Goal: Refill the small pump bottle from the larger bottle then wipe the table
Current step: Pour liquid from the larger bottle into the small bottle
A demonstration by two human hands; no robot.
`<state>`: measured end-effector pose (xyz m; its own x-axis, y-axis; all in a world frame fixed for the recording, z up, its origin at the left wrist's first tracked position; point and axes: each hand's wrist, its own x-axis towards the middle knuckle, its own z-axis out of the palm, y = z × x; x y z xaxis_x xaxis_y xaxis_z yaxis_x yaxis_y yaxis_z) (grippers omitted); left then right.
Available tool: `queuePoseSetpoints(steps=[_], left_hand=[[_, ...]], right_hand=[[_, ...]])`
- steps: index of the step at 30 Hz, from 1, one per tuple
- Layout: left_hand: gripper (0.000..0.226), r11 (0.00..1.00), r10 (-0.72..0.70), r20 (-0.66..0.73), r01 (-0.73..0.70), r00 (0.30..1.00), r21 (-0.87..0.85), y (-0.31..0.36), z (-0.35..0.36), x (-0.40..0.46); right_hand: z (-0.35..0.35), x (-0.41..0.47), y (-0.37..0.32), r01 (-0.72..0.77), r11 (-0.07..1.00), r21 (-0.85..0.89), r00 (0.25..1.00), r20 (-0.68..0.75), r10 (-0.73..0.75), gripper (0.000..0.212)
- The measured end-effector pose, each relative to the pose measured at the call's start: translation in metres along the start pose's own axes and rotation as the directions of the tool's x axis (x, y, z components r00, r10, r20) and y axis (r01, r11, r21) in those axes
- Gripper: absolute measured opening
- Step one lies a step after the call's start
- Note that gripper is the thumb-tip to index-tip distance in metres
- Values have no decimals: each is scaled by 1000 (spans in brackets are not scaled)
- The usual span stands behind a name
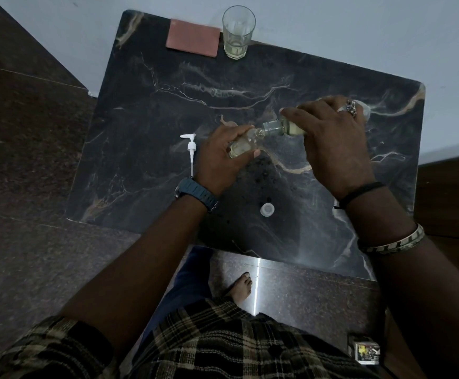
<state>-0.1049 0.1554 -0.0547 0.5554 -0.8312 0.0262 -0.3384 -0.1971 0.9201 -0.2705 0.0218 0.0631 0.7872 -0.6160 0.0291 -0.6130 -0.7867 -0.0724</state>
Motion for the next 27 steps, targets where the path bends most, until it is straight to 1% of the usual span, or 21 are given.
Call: queuePoseSetpoints(steps=[4, 10, 27], left_hand=[[48, 1000, 1, -1, -1, 1000, 6, 1, -1, 0], [48, 999, -35, 14, 34, 999, 5, -1, -2, -1], [48, 999, -49, -5, 49, 999, -12, 1, -4, -2]], right_hand=[[0, 1, 0, 9, 1000, -11, 1000, -8, -9, 52], [-1, 2, -1, 16, 1000, -6, 1000, -16, -16, 53], [-3, 3, -4, 39, 999, -28, 999, -21, -40, 51]])
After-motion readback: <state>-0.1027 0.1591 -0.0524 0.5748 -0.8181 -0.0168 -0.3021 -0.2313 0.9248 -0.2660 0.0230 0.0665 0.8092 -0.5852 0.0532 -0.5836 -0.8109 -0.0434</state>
